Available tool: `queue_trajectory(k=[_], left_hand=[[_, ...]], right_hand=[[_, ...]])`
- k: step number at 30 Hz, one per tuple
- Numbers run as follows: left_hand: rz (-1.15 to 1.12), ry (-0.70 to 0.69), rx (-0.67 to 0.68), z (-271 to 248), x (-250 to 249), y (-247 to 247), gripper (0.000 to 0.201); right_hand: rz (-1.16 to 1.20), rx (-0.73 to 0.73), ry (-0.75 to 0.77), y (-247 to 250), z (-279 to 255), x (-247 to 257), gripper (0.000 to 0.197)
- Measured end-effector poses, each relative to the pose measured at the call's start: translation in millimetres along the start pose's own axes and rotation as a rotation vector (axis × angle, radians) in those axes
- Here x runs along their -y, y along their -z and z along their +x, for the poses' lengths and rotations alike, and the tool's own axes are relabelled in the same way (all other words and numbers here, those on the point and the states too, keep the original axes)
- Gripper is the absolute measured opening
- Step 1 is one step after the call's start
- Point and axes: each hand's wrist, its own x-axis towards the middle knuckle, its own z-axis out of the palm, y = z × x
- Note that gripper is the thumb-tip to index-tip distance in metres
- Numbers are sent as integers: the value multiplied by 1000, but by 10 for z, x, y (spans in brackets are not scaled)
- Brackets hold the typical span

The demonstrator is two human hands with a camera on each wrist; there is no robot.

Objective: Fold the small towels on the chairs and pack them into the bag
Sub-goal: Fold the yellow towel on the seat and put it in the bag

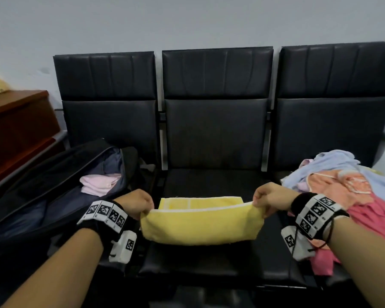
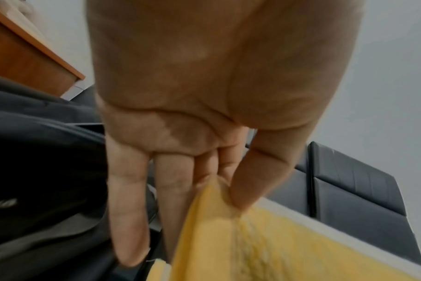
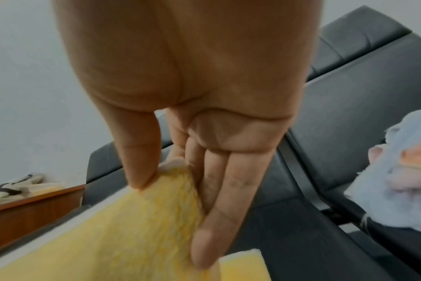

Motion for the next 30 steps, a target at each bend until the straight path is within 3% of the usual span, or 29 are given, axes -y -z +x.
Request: queue_trajectory(k=[6,15,21,30], left_hand=[[-49,57,40,132,218,-268,23],[-127,-52,-290,551,208,-378,18],[-172,-15,-373,940,275,-470,8],[-171,35,-465,1570,479,-625,20]], right_hand=[[30,32,-97,-216,164,-348,9],[48,-189,-71,-257,659,-510,10],[-12,-342,-42,-325,1046,-628,11],[-69,-416,-92,-441,1664,-874,5]])
